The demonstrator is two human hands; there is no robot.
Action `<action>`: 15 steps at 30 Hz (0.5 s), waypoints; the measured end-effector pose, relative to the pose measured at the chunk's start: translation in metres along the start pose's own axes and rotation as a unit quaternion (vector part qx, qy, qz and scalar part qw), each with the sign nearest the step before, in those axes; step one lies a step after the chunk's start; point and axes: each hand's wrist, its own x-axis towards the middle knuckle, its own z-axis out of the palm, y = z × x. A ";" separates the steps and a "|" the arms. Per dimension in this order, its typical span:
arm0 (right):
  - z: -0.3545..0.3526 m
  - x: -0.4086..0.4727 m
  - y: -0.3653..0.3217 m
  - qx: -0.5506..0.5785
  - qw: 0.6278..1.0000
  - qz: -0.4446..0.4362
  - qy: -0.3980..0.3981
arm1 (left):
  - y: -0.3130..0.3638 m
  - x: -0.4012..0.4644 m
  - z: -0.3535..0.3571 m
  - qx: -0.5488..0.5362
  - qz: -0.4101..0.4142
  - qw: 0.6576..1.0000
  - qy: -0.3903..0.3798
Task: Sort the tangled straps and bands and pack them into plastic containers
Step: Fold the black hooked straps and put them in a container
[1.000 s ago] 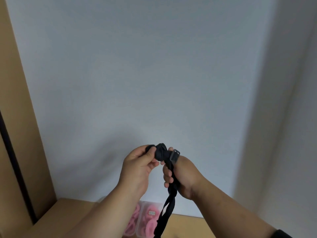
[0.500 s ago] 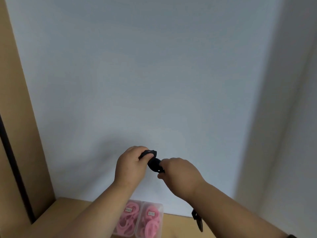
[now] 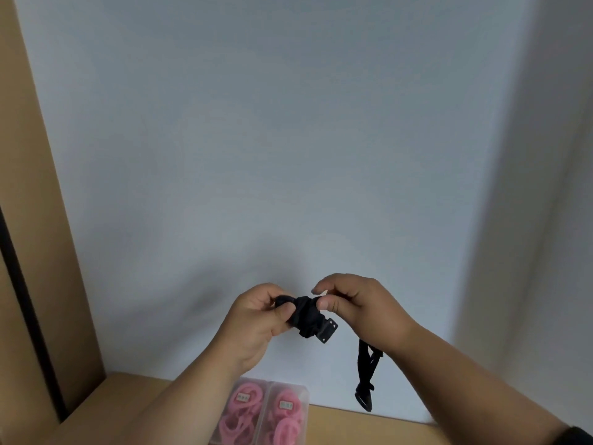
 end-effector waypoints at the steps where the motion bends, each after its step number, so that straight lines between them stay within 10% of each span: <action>1: 0.002 -0.001 -0.002 0.038 0.999 0.016 0.009 | -0.001 -0.001 0.002 -0.032 -0.006 0.999 -0.001; 7: 0.035 -0.008 -0.003 0.248 0.958 0.115 0.090 | -0.003 -0.006 0.021 -0.152 0.002 0.987 0.054; 15: 0.074 -0.014 -0.013 0.114 0.972 0.200 0.037 | -0.013 0.004 0.027 -0.040 0.069 0.983 0.166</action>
